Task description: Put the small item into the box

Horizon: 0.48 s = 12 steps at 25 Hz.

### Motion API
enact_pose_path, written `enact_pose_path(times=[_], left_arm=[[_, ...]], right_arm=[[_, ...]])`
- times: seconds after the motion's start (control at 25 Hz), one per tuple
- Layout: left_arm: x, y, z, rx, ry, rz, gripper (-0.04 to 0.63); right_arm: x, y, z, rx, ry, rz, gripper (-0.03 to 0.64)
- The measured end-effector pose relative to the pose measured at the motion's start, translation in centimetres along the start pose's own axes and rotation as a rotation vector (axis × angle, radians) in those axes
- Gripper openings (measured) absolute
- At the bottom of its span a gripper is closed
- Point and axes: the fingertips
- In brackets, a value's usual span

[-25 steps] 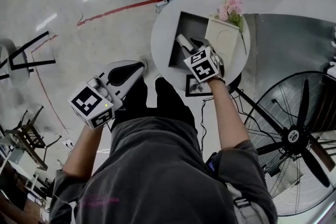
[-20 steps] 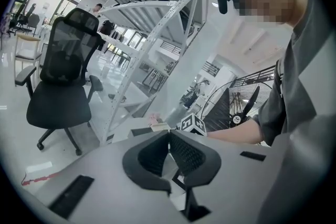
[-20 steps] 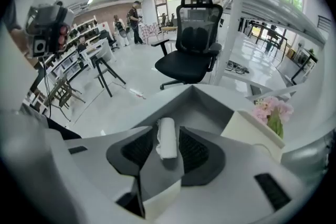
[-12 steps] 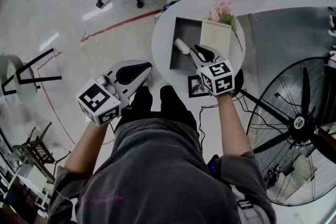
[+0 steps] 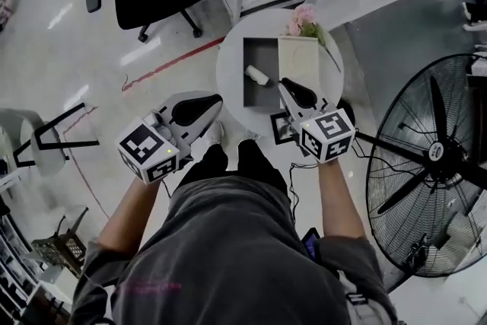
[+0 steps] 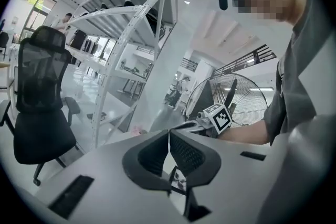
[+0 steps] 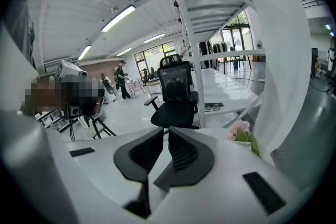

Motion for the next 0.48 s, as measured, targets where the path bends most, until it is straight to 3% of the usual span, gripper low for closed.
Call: enact_pose_path(times=[0.48], left_arm=[[2.1,3.8,-0.7,-0.092,-0.003,0.101,0.025]], right_arm=[[4.4,-3.3,-6.7,-0.04,0.173,0.092,0.034]])
Point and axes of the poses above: the fingertips, and each gripper's own axes: z forward along the fingers, y to its right, x out of its top, and after that the axes turned 9 degrees about -x, right-handed
